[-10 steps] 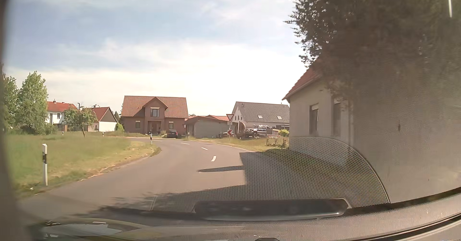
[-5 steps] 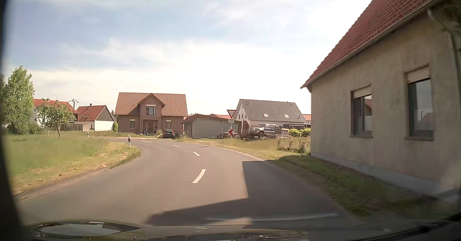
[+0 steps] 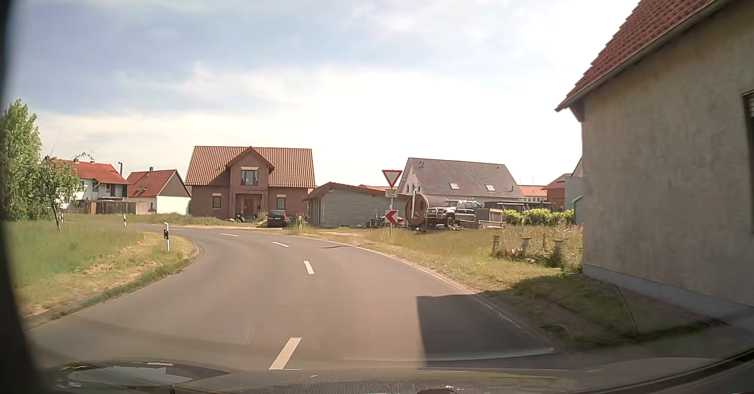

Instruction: Follow the waypoints while adhering to traffic rules and regulations

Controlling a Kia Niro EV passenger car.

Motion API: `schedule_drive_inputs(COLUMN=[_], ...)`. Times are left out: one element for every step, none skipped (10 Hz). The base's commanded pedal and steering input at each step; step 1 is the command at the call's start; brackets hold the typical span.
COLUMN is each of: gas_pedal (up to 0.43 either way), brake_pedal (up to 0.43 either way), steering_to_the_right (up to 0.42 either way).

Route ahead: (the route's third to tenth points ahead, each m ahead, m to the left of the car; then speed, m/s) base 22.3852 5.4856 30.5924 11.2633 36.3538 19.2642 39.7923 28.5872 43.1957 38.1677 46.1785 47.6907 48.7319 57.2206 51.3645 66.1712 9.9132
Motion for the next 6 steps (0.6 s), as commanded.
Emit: schedule_drive_inputs(gas_pedal=[0.000, 0.000, 0.000, 0.000, 0.000, 0.000], brake_pedal=[0.067, 0.018, 0.000, 0.000, 0.000, 0.000], steering_to_the_right=[-0.056, -0.064, -0.070, -0.079, -0.087, -0.094])
